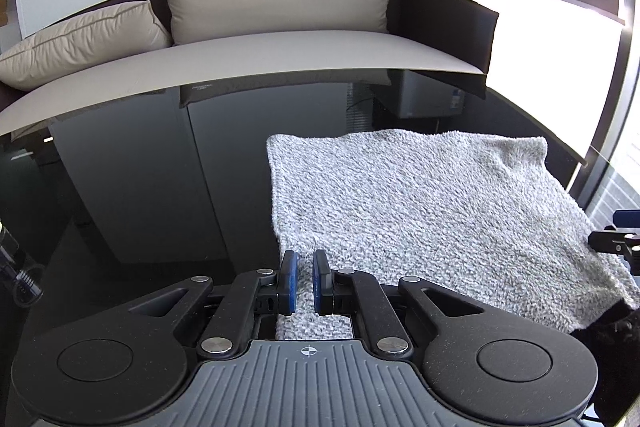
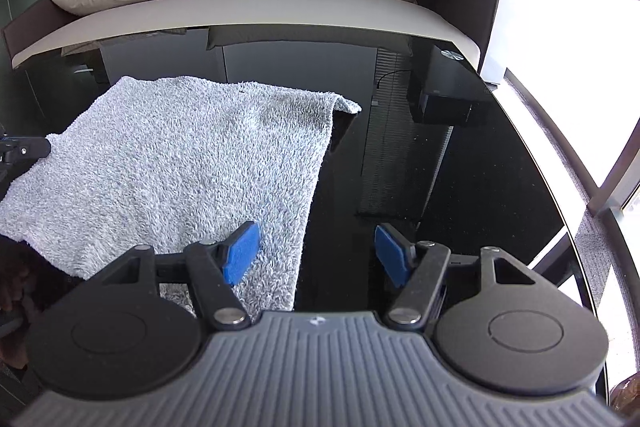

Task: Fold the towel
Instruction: 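Open both grippers to release the flattened towel and withdraw, then move both open grippers to the edge of the grey towel, then close both grippers on the towel edge, then lift the gripped edge with both grippers and fold it over the towel, then open both grippers to release the folded edge onto the towel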

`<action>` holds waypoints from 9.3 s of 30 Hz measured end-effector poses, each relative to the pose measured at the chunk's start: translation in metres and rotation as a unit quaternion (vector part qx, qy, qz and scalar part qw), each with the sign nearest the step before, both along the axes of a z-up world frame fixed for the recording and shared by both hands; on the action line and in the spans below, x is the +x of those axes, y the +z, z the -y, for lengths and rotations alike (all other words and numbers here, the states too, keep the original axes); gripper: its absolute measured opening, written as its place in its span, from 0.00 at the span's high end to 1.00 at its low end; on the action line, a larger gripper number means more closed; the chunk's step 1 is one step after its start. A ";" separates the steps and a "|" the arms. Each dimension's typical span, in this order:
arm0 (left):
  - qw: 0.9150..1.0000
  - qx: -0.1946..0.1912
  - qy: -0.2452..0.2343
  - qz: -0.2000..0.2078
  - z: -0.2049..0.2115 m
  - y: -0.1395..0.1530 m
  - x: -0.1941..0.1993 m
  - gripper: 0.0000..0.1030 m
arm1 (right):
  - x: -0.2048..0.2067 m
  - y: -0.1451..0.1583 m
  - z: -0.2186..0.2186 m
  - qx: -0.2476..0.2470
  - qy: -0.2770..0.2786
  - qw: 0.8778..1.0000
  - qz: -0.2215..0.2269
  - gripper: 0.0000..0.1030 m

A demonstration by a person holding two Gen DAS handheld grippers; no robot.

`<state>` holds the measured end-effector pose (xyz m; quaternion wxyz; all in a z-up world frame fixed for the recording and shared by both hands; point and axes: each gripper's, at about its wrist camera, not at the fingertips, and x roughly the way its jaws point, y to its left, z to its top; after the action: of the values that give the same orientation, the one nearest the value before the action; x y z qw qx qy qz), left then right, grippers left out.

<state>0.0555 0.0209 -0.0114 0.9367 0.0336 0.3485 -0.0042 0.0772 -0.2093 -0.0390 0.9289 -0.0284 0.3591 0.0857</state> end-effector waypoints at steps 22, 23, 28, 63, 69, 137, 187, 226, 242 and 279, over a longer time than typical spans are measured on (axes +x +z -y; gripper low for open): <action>0.999 -0.040 0.003 0.009 -0.016 0.003 -0.052 0.79 | -0.027 0.014 0.011 0.024 -0.027 0.999 0.003 0.21; 0.999 -0.042 0.003 0.009 -0.015 0.003 -0.054 0.75 | -0.029 0.015 0.012 0.031 -0.028 0.999 0.002 0.21; 0.999 -0.050 0.006 0.013 -0.014 0.005 -0.063 0.57 | -0.040 0.017 0.012 0.047 -0.027 0.998 -0.002 0.21; 0.997 -0.068 0.028 0.012 -0.010 0.002 -0.084 0.01 | -0.072 0.006 0.005 0.074 -0.016 0.997 -0.025 0.10; 0.997 -0.070 0.028 0.007 -0.008 -0.001 -0.084 0.04 | -0.072 0.004 0.003 0.074 -0.014 0.997 -0.023 0.10; 0.998 -0.063 0.007 0.024 -0.004 0.017 -0.106 0.95 | -0.084 0.036 0.008 0.085 -0.015 0.996 0.025 0.94; 0.995 -0.037 0.044 0.086 -0.002 0.035 -0.010 0.95 | 0.016 0.040 0.011 0.108 -0.048 0.991 0.068 0.94; 0.996 -0.029 0.043 0.075 -0.009 0.033 0.064 0.95 | 0.088 0.030 0.016 0.141 -0.047 0.987 0.055 0.94; 0.997 -0.019 0.046 0.059 -0.008 0.026 0.091 0.95 | 0.116 0.019 0.012 0.137 -0.054 0.988 0.038 0.94; 0.997 0.012 0.056 0.055 -0.015 0.016 0.110 0.67 | 0.129 0.014 0.023 0.153 -0.085 0.983 0.063 0.59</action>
<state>0.1652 0.0363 0.0050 0.9527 0.0253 0.2980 0.0544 0.2062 -0.2323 -0.0248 0.9470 0.1393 0.2834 0.0586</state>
